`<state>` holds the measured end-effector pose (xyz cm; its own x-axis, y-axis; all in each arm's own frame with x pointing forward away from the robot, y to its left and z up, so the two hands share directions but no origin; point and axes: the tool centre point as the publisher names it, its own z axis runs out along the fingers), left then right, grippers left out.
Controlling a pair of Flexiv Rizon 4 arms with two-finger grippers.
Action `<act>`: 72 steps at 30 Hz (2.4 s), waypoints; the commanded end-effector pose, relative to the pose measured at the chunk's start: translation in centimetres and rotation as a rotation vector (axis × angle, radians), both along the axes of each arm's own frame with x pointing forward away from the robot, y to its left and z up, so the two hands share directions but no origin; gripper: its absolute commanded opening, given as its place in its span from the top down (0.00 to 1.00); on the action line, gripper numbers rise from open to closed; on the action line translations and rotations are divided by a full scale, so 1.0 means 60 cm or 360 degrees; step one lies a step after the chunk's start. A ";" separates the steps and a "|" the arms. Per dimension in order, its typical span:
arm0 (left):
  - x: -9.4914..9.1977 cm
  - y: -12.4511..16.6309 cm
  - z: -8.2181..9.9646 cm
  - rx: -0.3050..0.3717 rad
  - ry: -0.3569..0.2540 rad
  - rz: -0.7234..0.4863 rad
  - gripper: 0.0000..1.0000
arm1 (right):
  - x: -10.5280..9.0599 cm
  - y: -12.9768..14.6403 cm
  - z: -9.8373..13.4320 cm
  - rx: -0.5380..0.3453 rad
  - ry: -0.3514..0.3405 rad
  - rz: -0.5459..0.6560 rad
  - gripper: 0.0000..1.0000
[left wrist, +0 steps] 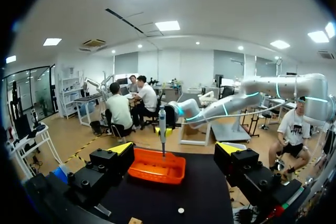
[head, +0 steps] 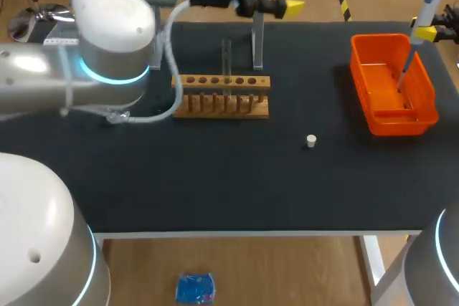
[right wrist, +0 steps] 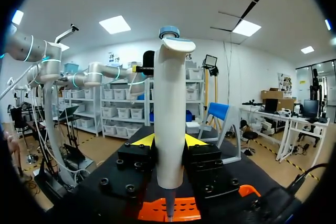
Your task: Invert the test tube, pick up the pipette, mount the tip to pipette, aspirate from beaker and dispense into the tube, eject the tip, return the pipette, and cap with the stopper.
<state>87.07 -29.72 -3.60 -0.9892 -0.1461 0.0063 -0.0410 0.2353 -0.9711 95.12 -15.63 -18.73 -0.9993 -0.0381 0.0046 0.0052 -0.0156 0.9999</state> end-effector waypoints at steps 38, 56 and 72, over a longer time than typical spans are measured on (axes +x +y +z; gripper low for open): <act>0.153 -0.381 -0.025 0.0000 0.0026 -0.0012 0.00 | 0.003 -0.003 0.000 0.0000 -0.0001 0.0010 1.00; 0.153 -0.381 -0.025 0.0000 0.0026 -0.0012 1.00 | 0.003 -0.003 0.000 0.0000 -0.0001 0.0010 1.00; 0.154 -0.383 -0.027 0.0017 0.0034 -0.0011 1.00 | 0.003 -0.003 0.000 0.0000 -0.0001 0.0010 1.00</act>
<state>96.21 -52.58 -4.88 -0.9898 -0.1404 0.0248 -0.0593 0.2469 -0.9672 95.13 -15.64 -18.73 -0.9993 -0.0383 0.0046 0.0052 -0.0156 0.9999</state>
